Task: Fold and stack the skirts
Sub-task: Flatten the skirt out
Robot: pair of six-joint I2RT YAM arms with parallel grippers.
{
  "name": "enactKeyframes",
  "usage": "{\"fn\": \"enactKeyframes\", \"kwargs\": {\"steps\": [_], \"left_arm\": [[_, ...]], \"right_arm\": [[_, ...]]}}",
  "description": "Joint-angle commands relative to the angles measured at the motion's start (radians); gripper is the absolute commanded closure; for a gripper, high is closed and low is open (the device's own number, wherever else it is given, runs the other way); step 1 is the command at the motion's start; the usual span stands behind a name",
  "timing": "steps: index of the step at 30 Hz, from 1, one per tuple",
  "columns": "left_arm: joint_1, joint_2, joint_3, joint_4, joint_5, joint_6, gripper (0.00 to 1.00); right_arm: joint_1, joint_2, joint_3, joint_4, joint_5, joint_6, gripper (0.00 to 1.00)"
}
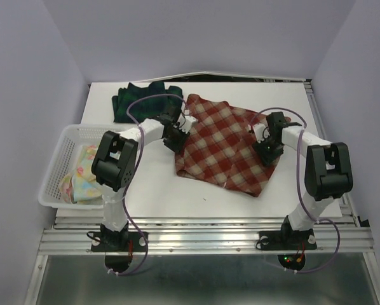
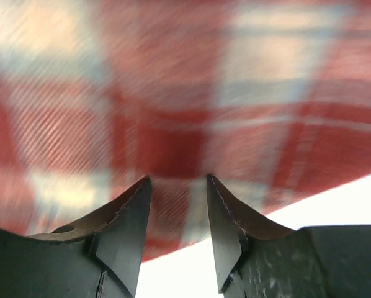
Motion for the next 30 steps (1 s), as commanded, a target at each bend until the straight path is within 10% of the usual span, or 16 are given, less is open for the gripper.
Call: {"fn": "enactKeyframes", "kwargs": {"steps": [1,7,20,30], "left_arm": [[0.065,0.082,0.184,-0.055,-0.089,0.045,0.68],[0.068,0.041,0.347,-0.06,-0.075,0.093,0.55],[-0.073,-0.212,-0.021,-0.054,0.103,-0.013,0.52],[-0.009,-0.056,-0.055,-0.077,-0.028,0.001,0.53]], "right_arm": [[0.077,-0.14,-0.086,-0.189,-0.187,-0.086,0.52],[0.166,-0.236,0.084,-0.419,-0.464,-0.04,0.4],[-0.05,0.133,0.477,-0.076,-0.091,0.109,0.5],[-0.05,0.182,0.246,-0.011,0.027,-0.023,0.58]]}}
